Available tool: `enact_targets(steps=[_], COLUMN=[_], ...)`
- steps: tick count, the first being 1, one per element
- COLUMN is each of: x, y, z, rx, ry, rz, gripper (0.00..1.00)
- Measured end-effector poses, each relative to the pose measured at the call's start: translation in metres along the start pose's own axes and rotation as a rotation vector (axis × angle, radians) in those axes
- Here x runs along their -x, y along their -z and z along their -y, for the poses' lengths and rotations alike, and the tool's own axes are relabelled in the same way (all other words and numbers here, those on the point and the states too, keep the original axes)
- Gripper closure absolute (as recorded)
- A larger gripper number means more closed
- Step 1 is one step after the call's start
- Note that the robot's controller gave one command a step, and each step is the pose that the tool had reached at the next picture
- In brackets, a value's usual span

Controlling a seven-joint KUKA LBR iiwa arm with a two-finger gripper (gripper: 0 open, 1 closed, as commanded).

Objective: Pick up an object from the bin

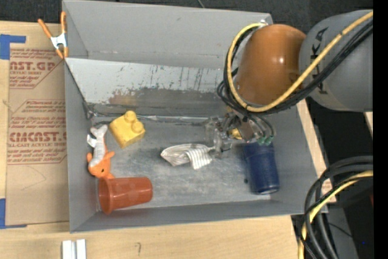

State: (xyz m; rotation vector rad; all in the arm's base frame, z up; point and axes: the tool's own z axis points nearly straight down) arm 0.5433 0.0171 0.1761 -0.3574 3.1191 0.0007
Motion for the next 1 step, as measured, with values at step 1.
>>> enact_targets(steps=[1], x=[0.0015], y=[0.0434], z=[0.0003], rx=[0.001], ry=[0.012], rz=[-0.008], gripper=[1.0])
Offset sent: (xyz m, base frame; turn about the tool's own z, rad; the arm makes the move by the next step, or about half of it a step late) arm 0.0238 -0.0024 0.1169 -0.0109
